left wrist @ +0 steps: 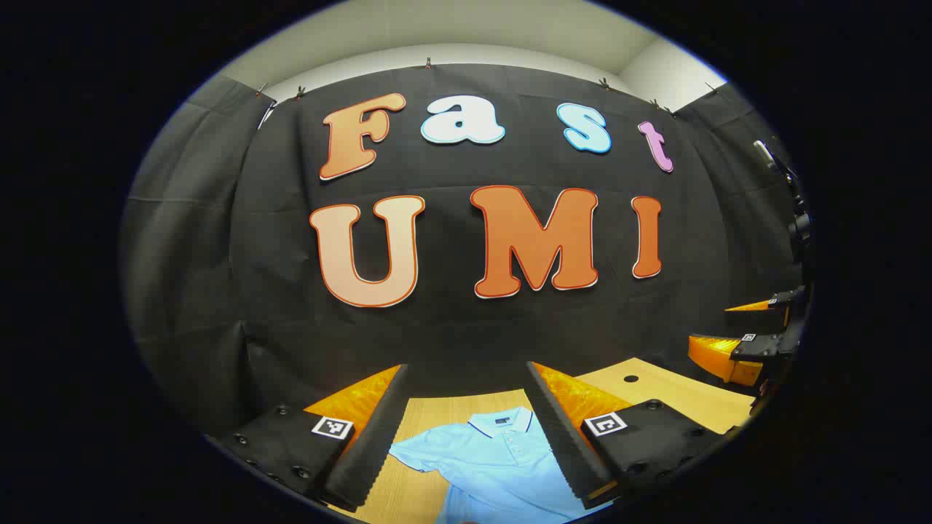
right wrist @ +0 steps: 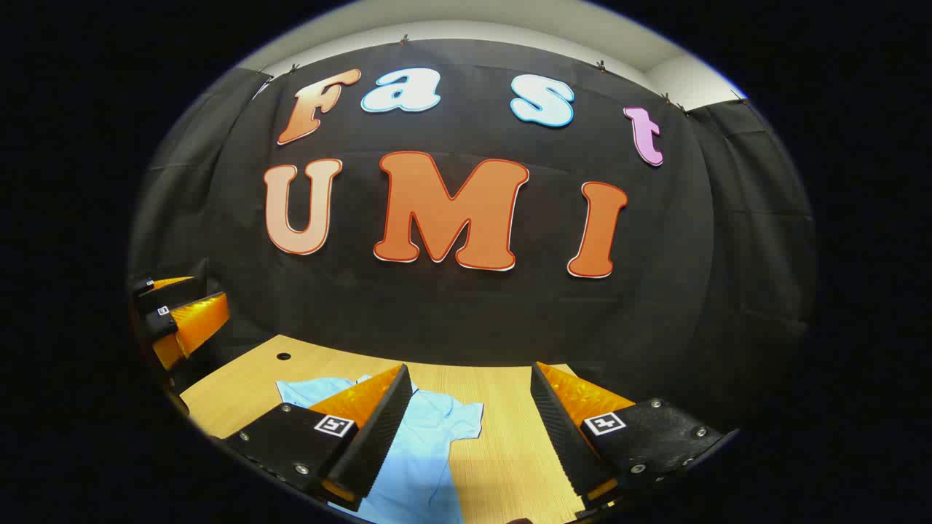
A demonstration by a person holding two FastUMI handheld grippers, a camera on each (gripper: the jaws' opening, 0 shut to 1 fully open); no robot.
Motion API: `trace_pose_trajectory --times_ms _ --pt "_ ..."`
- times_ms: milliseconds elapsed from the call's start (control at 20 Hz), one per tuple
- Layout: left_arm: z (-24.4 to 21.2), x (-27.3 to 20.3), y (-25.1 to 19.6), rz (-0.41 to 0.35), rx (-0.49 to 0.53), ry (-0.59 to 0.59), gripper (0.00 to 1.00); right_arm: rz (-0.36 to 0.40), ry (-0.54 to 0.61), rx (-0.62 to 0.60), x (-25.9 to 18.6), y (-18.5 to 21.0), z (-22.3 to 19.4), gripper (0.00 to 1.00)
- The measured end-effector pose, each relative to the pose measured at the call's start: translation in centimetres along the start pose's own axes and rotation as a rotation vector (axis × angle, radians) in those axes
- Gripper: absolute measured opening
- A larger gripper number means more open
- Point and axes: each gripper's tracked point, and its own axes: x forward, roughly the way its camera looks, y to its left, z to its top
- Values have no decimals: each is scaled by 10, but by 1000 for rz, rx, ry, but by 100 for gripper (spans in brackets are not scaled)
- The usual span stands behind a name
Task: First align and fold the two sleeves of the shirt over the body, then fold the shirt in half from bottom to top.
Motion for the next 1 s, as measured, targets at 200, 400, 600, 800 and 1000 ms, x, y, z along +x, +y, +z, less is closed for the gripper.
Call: trace_pose_trajectory --times_ms 200,400,600,800,1000 --pt "-2 -1 -6 -14 -2 3 100 -13 18 3 -1 -4 -5 99" --pt "-1 -3 -9 -21 12 0 100 -9 44 19 -3 1 -11 99" --pt "1 -5 -5 -25 19 -13 99 -11 51 12 -2 6 -10 99" --pt "-3 -10 3 -25 23 -9 99 -16 63 16 -3 11 -12 99" --pt "-7 -13 11 -39 30 -5 99 -49 115 16 0 7 -21 99"
